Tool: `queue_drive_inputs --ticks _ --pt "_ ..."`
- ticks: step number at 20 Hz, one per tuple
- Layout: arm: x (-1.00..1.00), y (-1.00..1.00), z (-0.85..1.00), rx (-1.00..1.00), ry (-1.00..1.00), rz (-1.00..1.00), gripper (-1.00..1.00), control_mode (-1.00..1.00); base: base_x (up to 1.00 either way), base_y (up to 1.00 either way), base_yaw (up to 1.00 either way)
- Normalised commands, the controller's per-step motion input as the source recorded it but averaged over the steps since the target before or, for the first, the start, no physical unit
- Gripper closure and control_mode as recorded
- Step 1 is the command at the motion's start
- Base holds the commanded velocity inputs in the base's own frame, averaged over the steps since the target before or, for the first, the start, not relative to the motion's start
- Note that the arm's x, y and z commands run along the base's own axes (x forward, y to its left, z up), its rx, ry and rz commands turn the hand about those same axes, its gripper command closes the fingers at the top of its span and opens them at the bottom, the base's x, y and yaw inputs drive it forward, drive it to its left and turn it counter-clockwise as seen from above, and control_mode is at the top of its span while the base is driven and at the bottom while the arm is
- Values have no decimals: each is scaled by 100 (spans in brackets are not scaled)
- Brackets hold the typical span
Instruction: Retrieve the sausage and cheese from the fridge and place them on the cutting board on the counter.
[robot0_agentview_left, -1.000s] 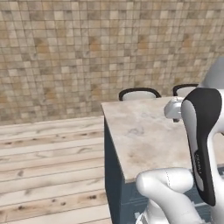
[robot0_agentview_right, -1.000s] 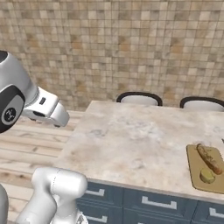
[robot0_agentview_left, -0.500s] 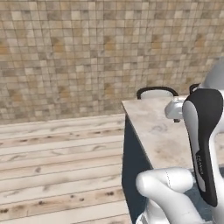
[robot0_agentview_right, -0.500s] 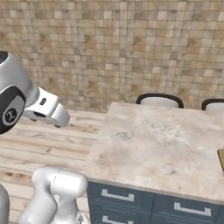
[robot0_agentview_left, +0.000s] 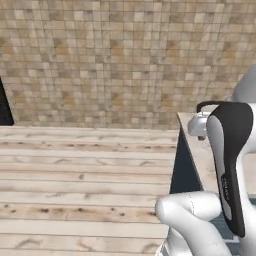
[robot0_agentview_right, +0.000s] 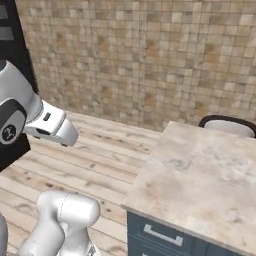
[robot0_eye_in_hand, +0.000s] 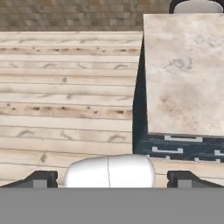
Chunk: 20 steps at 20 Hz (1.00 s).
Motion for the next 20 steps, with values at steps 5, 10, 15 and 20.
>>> queue_drive_inputs --ticks 5,10,15,20 --pt "0 0 0 0 0 0 -100 100 -1 78 63" --pt "0 0 0 0 0 0 -100 100 -41 78 55" --pt "0 0 0 0 0 0 -100 100 -9 46 44" --pt "0 0 0 0 0 0 -100 100 88 7 28"
